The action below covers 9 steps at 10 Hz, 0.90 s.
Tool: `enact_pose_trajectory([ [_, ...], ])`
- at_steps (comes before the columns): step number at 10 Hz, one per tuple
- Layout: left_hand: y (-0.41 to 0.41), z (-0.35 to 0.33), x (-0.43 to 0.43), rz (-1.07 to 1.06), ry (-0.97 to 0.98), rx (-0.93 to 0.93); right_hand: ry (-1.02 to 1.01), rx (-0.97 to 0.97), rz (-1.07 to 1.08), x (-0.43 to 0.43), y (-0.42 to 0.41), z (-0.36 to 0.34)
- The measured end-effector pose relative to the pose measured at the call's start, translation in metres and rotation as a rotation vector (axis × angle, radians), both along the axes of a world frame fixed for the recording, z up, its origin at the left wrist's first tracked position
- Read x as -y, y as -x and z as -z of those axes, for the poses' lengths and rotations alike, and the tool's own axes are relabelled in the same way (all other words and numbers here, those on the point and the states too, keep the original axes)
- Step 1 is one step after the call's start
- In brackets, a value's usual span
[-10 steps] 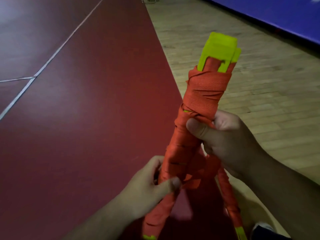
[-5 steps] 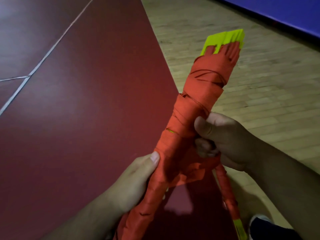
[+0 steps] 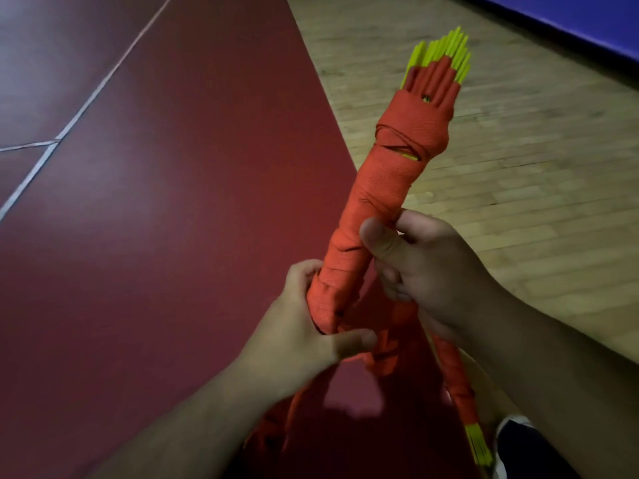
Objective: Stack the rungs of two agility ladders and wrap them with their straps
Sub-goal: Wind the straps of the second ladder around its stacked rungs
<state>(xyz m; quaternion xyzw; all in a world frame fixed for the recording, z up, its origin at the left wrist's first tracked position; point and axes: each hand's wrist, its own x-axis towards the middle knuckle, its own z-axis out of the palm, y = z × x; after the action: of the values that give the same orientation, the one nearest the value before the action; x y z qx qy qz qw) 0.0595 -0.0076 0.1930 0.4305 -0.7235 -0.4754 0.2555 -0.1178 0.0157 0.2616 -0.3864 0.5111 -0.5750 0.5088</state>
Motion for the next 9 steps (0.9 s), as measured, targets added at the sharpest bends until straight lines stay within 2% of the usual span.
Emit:
enact_pose_trajectory([
  [1, -0.003, -0.021, 0.008, -0.029, 0.092, 0.074, 0.023, -0.19, 0.02, 0.002, 0.003, 0.002],
  [2, -0.011, -0.029, 0.018, 0.077, -0.074, -0.087, 0.059, -0.216, -0.033, 0.005, 0.018, 0.001],
  [3, -0.023, -0.035, 0.025, 0.198, -0.183, -0.164, 0.033, -0.254, -0.09, 0.005, 0.027, 0.002],
  [5, -0.027, -0.036, 0.024, 0.304, -0.46, -0.329, 0.079, -0.235, -0.214, 0.004, 0.022, -0.002],
  [6, -0.027, -0.036, 0.022, 0.35, -0.598, -0.377, 0.095, -0.209, -0.218, 0.004, 0.02, -0.002],
  [7, -0.025, -0.039, 0.018, 0.321, -0.626, -0.411, 0.094, -0.17, -0.141, 0.002, 0.016, 0.0],
  [8, -0.02, -0.039, 0.019, 0.187, -0.464, -0.309, 0.071, -0.166, -0.019, 0.003, 0.012, 0.004],
  [9, -0.011, -0.04, 0.015, 0.163, -0.197, -0.027, 0.077, -0.267, 0.062, 0.003, 0.01, 0.006],
])
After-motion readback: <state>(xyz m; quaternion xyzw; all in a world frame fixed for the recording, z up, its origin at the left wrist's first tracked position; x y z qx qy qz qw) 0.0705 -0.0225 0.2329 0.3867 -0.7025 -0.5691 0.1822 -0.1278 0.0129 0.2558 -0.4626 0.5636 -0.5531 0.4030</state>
